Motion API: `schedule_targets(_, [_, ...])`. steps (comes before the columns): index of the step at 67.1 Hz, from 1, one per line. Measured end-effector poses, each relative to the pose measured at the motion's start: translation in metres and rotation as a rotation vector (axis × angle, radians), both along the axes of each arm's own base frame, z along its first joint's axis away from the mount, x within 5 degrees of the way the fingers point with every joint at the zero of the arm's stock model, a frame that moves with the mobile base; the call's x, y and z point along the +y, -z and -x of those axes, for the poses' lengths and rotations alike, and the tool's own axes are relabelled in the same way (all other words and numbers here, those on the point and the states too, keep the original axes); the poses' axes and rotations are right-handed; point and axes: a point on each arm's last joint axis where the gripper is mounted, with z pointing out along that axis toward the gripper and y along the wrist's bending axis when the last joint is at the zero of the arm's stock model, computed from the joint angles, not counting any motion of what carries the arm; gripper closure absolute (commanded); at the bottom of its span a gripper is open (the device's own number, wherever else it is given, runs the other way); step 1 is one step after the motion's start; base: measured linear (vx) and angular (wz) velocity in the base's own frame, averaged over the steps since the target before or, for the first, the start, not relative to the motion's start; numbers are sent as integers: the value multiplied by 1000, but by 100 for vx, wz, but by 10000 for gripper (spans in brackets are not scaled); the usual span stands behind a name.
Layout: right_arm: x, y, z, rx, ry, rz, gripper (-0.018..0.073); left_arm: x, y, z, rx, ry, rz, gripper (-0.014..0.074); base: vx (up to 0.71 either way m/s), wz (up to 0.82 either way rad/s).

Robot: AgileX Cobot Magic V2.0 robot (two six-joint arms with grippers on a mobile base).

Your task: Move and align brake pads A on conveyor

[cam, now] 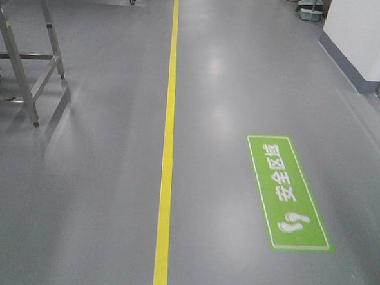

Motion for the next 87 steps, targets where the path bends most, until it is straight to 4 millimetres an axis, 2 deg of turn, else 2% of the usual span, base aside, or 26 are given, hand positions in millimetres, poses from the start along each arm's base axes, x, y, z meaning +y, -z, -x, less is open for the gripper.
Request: schedule_targets(87, [0, 0, 0, 1, -2, -10, -17, 0, 0, 0, -1, 0, 0, 62, 76, 4])
